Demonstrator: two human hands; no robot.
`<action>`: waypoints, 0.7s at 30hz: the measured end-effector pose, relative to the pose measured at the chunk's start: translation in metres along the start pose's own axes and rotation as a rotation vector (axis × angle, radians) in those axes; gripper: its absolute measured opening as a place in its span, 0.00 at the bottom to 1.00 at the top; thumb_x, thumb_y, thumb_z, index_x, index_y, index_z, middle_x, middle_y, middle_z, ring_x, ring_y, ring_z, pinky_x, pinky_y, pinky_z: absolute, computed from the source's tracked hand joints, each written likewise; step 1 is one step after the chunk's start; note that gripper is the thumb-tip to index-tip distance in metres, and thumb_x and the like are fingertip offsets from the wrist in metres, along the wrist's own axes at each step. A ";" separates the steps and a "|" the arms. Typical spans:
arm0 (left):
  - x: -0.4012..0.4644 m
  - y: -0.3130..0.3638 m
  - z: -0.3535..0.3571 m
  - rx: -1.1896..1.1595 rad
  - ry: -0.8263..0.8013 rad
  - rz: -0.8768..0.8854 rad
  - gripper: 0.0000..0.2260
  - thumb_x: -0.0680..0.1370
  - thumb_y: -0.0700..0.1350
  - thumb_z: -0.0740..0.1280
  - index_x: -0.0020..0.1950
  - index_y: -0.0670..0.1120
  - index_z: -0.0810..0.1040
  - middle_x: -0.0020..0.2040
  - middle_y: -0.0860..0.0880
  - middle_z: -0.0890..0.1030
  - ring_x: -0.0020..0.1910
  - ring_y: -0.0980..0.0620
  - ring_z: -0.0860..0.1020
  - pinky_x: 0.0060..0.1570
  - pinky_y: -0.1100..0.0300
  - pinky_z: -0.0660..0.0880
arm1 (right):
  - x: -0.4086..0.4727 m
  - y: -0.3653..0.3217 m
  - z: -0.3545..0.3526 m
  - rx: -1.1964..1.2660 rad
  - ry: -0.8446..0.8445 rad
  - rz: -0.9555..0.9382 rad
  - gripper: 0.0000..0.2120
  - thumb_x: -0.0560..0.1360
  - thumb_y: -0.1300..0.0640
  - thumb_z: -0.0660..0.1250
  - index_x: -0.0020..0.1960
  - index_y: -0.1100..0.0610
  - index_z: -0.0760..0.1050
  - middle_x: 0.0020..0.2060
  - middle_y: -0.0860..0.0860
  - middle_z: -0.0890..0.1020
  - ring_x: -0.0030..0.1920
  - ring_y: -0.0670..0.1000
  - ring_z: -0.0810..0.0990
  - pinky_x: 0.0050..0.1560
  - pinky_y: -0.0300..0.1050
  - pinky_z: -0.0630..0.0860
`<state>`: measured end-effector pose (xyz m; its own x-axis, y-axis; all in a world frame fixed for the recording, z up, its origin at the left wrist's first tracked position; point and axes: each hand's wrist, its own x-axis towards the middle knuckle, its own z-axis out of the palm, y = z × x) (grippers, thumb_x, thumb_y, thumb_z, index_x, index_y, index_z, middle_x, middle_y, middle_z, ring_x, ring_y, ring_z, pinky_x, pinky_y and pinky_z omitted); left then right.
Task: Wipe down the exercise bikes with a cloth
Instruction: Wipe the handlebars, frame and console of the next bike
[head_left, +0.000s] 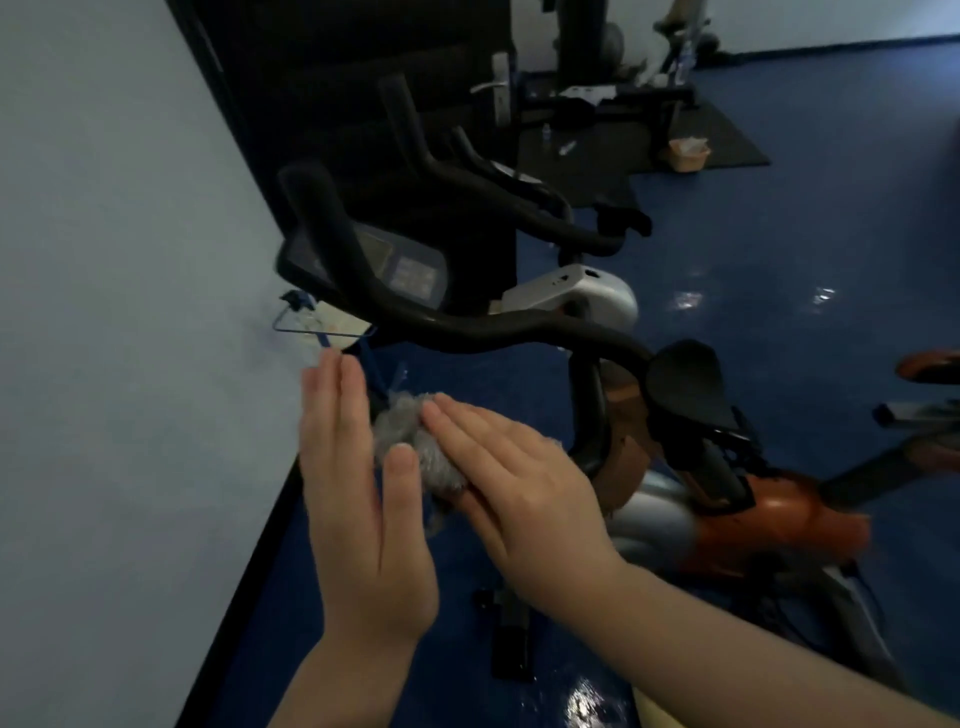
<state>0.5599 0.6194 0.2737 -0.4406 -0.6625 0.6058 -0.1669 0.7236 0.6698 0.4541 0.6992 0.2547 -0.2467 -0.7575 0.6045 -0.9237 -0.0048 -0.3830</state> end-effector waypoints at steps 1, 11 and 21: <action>-0.003 0.000 0.004 0.065 -0.007 0.045 0.26 0.83 0.55 0.47 0.78 0.44 0.56 0.80 0.53 0.51 0.79 0.52 0.46 0.77 0.58 0.46 | -0.008 0.004 -0.003 -0.001 0.001 0.001 0.28 0.75 0.61 0.69 0.73 0.57 0.65 0.71 0.51 0.70 0.70 0.49 0.68 0.70 0.44 0.65; -0.068 0.030 0.083 0.224 -0.297 0.095 0.23 0.81 0.52 0.53 0.75 0.47 0.65 0.78 0.50 0.58 0.79 0.50 0.47 0.76 0.50 0.40 | -0.116 0.062 -0.070 0.045 -0.097 0.408 0.24 0.78 0.59 0.64 0.73 0.49 0.65 0.71 0.44 0.69 0.68 0.44 0.71 0.63 0.37 0.72; -0.178 0.141 0.256 0.079 -0.941 0.137 0.25 0.82 0.55 0.54 0.78 0.53 0.57 0.79 0.57 0.55 0.77 0.61 0.48 0.77 0.59 0.46 | -0.327 0.140 -0.200 -0.084 -0.071 1.161 0.21 0.79 0.46 0.61 0.72 0.39 0.64 0.62 0.41 0.78 0.58 0.44 0.77 0.52 0.38 0.73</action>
<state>0.3891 0.8885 0.1505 -0.9839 -0.1681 0.0599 -0.1050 0.8169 0.5671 0.3473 1.0765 0.1430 -0.9421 -0.3130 -0.1204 -0.1708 0.7567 -0.6310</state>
